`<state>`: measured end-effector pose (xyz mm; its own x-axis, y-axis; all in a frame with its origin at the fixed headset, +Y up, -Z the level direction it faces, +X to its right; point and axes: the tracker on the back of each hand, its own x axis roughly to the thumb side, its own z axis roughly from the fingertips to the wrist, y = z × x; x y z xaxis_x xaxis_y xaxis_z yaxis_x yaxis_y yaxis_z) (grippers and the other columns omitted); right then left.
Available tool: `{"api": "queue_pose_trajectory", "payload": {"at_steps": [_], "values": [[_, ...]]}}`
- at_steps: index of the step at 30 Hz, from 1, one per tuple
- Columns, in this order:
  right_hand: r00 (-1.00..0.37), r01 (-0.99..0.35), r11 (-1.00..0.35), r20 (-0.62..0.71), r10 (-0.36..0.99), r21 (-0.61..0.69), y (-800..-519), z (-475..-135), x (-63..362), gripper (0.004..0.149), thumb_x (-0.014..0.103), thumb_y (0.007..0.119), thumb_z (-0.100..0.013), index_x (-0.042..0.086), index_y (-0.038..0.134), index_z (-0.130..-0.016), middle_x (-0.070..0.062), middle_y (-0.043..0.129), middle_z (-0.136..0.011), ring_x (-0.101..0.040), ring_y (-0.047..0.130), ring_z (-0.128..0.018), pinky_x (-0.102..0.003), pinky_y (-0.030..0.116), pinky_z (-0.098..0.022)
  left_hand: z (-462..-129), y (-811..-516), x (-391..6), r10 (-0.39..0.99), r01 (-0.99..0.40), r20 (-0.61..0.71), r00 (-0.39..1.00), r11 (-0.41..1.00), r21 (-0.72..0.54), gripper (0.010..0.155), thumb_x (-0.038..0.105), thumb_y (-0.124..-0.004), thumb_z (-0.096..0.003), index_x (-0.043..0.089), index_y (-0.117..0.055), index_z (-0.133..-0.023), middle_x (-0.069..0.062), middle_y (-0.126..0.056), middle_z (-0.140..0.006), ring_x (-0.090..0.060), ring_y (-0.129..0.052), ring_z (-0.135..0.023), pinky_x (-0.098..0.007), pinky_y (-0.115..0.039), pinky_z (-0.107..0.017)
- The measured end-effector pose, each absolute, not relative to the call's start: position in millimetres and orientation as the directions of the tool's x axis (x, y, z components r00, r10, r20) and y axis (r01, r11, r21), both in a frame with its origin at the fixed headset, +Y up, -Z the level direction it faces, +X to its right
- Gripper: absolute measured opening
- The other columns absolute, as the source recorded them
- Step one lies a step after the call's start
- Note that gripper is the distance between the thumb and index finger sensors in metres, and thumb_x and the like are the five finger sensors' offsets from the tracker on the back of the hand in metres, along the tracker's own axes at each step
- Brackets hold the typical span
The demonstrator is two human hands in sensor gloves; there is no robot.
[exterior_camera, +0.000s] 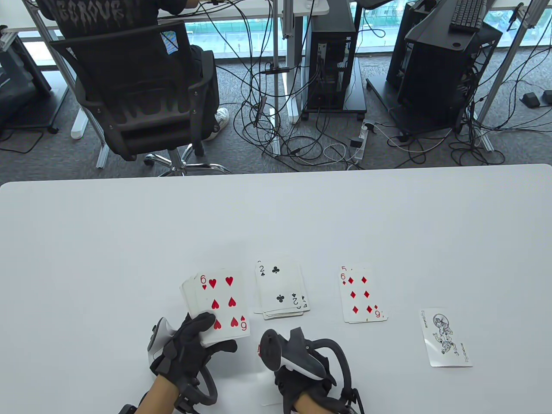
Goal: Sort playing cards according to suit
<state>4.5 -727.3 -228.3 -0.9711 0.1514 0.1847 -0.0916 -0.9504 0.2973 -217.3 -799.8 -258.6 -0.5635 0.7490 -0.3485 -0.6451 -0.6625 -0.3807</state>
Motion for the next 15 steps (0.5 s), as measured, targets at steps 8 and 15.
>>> {"api": "queue_pose_trajectory", "payload": {"at_steps": [8, 15], "values": [[-0.639, -0.737, -0.673, 0.391, 0.662, -0.065, -709.5, -221.7, 9.6, 0.069, 0.039, 0.062, -0.056, -0.021, 0.056, -0.089, -0.016, 0.091, -0.053, -0.033, 0.099, -0.035, -0.051, 0.085, -0.029, -256.8, -799.5, -211.0, 0.768, -0.643, -0.361, -0.529, -0.640, -0.421, 0.056, 0.044, -0.069, -0.0617, 0.037, -0.038, -0.108, 0.006, -0.054, -0.114, -0.028, -0.070, -0.101, -0.041, -0.083, -0.055], [-0.652, -0.705, -0.707, 0.440, 0.617, -0.052, -713.4, -213.5, 5.3, 0.086, 0.051, 0.067, -0.050, -0.021, 0.043, -0.091, -0.018, 0.082, -0.064, -0.037, 0.093, -0.047, -0.054, 0.081, -0.036, -253.5, -796.7, -203.2, 0.787, -0.633, -0.356, -0.503, -0.617, -0.468, 0.056, 0.044, -0.069, -0.0617, 0.037, -0.038, -0.108, 0.006, -0.053, -0.114, -0.029, -0.069, -0.102, -0.041, -0.082, -0.056]]}}
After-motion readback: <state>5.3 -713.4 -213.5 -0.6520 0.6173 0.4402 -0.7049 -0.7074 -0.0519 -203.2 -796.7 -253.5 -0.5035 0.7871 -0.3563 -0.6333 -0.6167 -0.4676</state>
